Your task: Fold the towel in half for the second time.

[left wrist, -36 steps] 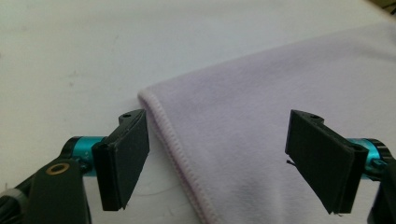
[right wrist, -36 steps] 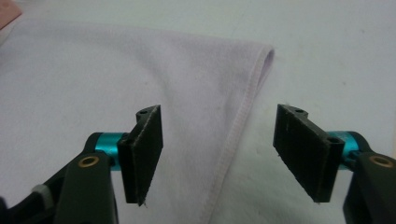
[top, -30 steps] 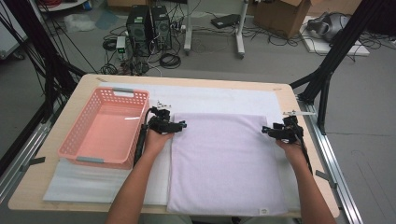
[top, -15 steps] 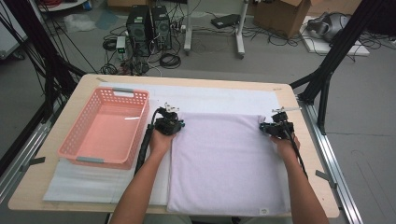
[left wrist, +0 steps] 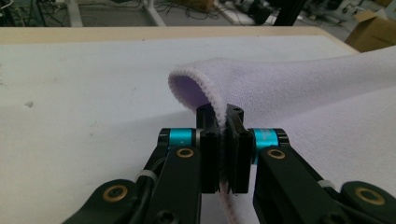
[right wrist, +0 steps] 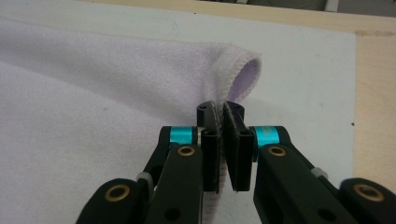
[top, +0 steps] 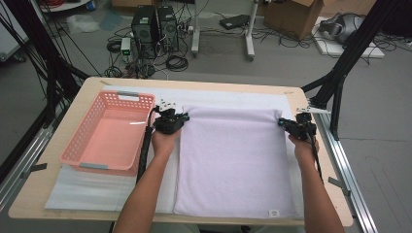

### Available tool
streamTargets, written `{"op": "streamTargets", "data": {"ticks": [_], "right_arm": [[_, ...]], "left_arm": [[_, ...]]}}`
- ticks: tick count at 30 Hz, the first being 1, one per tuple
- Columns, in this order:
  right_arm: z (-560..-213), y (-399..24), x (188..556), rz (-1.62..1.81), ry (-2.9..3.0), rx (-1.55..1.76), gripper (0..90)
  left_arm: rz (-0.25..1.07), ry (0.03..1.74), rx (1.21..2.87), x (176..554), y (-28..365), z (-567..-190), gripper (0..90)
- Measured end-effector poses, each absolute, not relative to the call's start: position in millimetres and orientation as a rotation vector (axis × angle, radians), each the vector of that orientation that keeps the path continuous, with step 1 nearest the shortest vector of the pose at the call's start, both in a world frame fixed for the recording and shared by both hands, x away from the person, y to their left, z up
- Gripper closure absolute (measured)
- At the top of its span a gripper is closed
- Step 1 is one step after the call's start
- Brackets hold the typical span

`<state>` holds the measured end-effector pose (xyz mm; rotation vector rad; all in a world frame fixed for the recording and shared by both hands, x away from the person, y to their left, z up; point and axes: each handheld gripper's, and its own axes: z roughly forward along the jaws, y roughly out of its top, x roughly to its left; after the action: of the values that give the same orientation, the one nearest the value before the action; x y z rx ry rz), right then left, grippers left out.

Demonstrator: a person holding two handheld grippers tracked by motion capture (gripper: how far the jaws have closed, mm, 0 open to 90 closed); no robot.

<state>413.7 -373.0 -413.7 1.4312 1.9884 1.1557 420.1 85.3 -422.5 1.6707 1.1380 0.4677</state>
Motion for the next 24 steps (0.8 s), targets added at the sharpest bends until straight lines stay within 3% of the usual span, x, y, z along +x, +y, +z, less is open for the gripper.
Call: {"op": "streamTargets", "data": {"ticks": [15, 24], "right_arm": [[-383.7, -378.8, 371.6, 1.309, 2.045, 1.329, 85.1], [-395.7, -386.8, 328.3, 1.319, 2.075, 1.282, 85.1]], "left_arm": [[0.401, 1.065, 1.681, 380.4, 99.5, -407.4, 85.3], [0.393, 0.959, 1.712, 339.8, 100.9, -406.2, 85.2]]}}
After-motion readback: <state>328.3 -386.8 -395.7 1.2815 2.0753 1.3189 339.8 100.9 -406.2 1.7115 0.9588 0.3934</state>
